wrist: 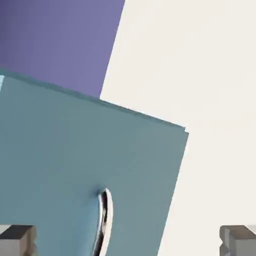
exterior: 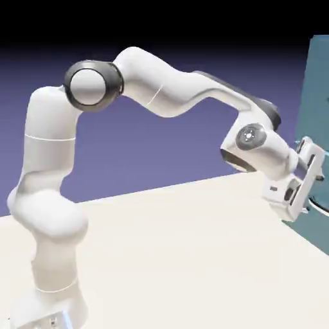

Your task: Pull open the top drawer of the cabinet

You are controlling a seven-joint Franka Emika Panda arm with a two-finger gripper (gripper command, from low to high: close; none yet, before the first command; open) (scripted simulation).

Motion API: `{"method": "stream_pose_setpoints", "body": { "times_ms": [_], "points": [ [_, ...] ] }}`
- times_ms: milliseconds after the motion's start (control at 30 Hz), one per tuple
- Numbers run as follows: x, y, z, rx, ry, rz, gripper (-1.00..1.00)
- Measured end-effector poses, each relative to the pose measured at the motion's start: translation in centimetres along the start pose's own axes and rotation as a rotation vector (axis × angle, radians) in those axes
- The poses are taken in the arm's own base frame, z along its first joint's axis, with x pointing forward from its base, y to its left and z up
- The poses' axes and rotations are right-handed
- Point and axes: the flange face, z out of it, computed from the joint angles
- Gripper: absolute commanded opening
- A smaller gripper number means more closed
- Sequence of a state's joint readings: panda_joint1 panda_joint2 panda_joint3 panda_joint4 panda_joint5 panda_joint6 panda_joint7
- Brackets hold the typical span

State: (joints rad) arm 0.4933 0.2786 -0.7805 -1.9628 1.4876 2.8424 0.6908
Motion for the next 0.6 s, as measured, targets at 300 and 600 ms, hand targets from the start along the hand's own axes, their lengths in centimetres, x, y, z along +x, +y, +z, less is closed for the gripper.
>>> {"method": "stream_pose_setpoints", "body": {
  "times_ms": [300,600],
  "points": [
    [-3.3,-4.1,1.9,0.199,-0.066,0.152,0.00],
    [-12.4,-6.8,2.6,0.391,-0.251,0.200,0.00]
  ]
}}
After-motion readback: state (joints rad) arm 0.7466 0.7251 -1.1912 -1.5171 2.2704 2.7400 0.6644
